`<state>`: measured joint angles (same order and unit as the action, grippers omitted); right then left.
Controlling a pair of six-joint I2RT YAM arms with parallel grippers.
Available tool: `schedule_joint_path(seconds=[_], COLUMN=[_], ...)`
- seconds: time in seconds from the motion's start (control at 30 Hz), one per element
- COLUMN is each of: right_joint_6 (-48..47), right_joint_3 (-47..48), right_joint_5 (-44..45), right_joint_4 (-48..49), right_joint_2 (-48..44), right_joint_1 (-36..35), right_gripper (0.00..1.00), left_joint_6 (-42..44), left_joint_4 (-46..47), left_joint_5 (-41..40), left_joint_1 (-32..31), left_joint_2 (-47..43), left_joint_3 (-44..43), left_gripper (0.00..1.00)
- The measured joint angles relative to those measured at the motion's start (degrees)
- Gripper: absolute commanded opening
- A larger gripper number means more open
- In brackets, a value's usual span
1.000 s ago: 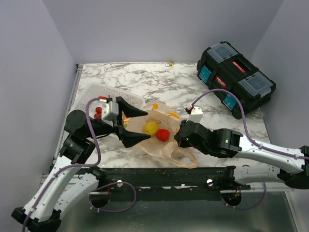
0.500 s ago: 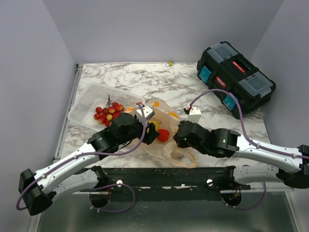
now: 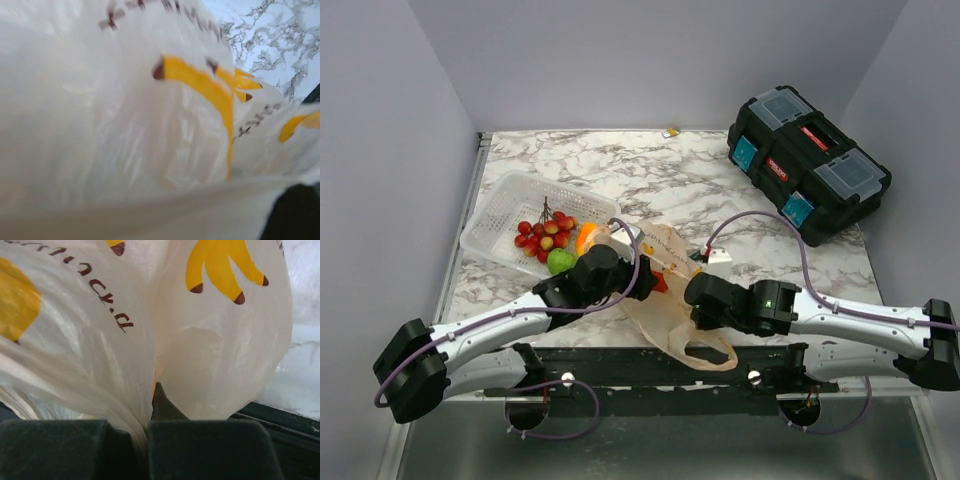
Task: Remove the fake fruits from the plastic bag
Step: Take out the fake fruit from the plastic bag.
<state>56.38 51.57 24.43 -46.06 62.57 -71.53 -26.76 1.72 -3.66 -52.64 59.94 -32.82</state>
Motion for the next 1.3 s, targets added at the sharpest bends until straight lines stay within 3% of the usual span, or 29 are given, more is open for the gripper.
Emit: schedule_joint_path(seconds=[0.37, 0.6, 0.8, 1.0, 1.3], right_joint_6=[0.8, 1.1, 2.1, 2.1, 2.1], right_joint_3=[-5.0, -5.0, -5.0, -5.0, -5.0], right_joint_5=[-8.2, -8.7, -8.1, -7.7, -7.6], right_joint_4=[4.7, 5.8, 5.7, 5.7, 5.7], right_joint_2=[0.1, -1.7, -5.1, -5.6, -5.6], right_joint_1=[0.0, 0.0, 0.0, 0.0, 0.0], right_gripper=[0.01, 0.01, 0.01, 0.01, 0.01], left_joint_6=[0.6, 1.6, 1.5, 1.4, 1.8], left_joint_4=[6.1, 6.4, 7.3, 8.1, 8.4], left_joint_5=[-0.5, -1.5, -3.3, -3.4, -3.4], left_joint_1=[0.0, 0.0, 0.0, 0.0, 0.0], left_joint_2=[4.9, 15.1, 17.6, 24.2, 29.7], left_joint_3=[0.7, -2.5, -2.9, -6.6, -9.9], left_gripper=[0.62, 0.58, 0.73, 0.75, 0.51])
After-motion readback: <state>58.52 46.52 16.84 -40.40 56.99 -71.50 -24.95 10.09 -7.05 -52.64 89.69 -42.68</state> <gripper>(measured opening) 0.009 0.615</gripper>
